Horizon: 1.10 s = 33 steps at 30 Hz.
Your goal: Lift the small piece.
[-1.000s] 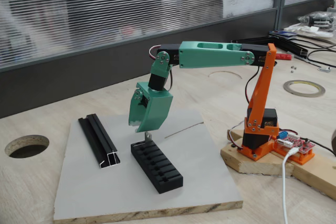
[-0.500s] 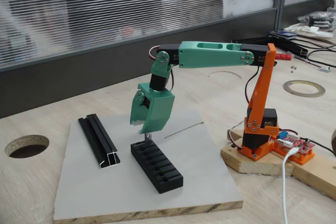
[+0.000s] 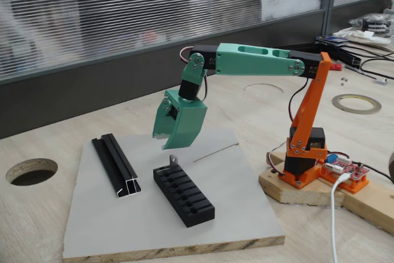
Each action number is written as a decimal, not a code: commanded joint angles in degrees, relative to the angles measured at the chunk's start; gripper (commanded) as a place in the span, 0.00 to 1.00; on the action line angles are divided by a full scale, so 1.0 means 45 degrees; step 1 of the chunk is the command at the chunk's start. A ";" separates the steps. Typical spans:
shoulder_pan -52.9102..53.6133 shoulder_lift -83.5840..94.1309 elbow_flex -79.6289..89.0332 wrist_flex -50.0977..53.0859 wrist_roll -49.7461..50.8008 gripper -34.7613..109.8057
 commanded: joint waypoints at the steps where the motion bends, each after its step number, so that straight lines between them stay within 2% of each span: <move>1: -0.0215 0.0586 -0.0020 0.0293 0.0273 0.47; 33: -0.0820 -0.1699 -0.0078 0.0117 0.0254 0.47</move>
